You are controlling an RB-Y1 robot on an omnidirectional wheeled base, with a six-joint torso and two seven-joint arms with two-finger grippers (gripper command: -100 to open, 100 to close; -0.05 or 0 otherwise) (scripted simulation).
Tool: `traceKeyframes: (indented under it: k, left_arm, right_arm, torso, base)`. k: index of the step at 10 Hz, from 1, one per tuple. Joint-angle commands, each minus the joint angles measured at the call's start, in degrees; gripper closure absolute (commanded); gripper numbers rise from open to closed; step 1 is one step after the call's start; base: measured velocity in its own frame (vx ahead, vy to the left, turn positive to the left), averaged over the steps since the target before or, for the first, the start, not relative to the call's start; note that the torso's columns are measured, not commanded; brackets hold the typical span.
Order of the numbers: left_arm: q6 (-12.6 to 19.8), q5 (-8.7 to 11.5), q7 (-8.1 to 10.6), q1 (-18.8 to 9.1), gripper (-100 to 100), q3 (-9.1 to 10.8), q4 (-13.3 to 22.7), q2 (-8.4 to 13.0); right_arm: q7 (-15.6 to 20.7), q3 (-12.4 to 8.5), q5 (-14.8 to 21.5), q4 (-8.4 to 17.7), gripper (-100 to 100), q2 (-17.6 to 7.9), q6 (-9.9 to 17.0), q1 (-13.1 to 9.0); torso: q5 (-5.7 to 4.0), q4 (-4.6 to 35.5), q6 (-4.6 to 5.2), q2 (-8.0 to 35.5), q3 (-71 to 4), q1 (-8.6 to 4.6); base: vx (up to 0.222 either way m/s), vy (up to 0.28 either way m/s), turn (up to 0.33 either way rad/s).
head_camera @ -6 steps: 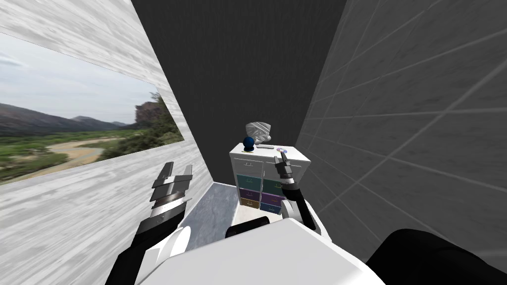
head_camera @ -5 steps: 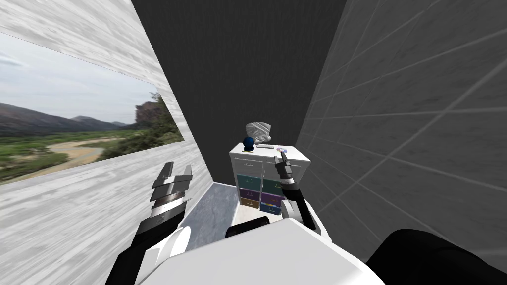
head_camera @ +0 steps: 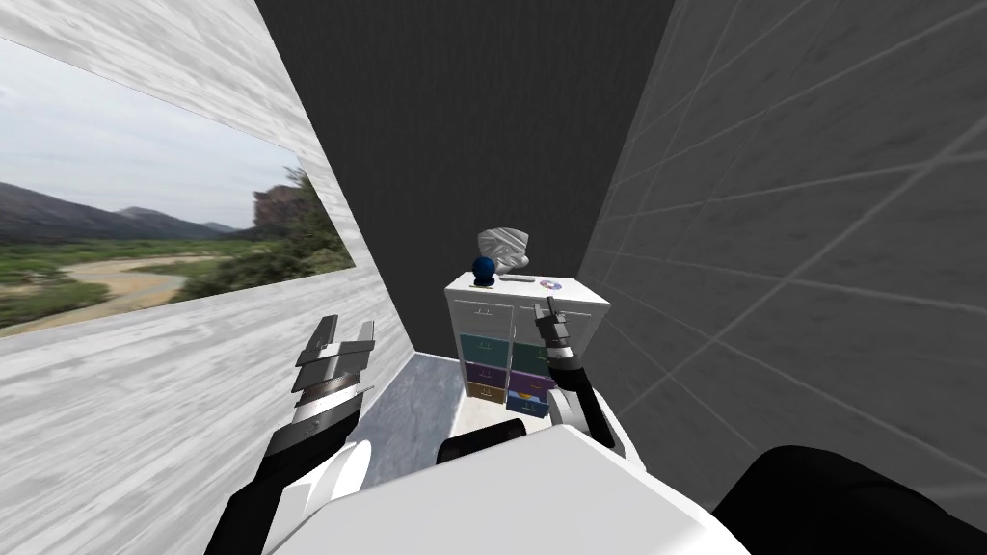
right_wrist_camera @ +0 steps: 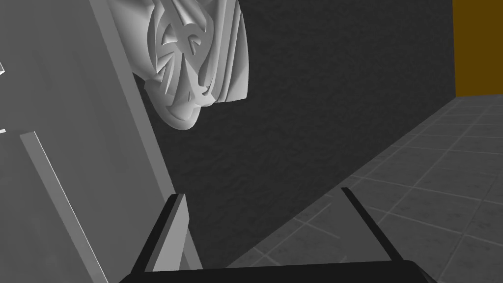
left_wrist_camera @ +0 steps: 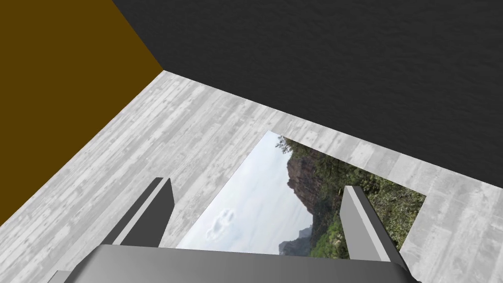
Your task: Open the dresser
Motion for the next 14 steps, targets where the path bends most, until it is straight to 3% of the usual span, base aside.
traceKeyframes:
  k: [1,3,4,6,14]
  left_arm:
    - [0.0,0.0,0.0,0.0,0,0.0,0.0,0.0]
    - [0.0,0.0,0.0,0.0,0,0.0,0.0,0.0]
    - [0.0,0.0,0.0,0.0,0,0.0,0.0,0.0]
    - [0.0,0.0,0.0,0.0,0,0.0,0.0,0.0]
    - [0.0,0.0,0.0,0.0,0,0.0,0.0,0.0]
  right_arm:
    - [0.0,0.0,0.0,0.0,0,0.0,0.0,0.0]
    - [0.0,0.0,0.0,0.0,0,0.0,0.0,0.0]
    - [-2.3,0.3,-1.4,0.7,-100,-2.5,-0.8,-0.1]
    - [-5.5,0.7,-3.4,1.7,-100,-4.3,-1.9,-0.4]
    - [-16.2,2.1,-9.7,4.8,-100,-6.3,-5.3,-1.2]
  torso:
    - [0.0,4.2,0.0,4.2,-8.5,0.0]
    - [0.0,12.7,0.0,12.7,-25.4,0.0]
    - [0.0,16.9,0.0,16.9,-33.8,0.0]
    - [0.02,19.4,0.0,19.4,-38.9,0.06]
    - [0.01,19.6,0.0,19.6,-39.2,0.03]
  base:
    - [0.0,0.0,0.0]
    - [0.0,0.0,0.0]
    - [0.004,0.013,0.017]
    - [-0.008,0.028,0.015]
    - [-0.005,0.022,0.012]
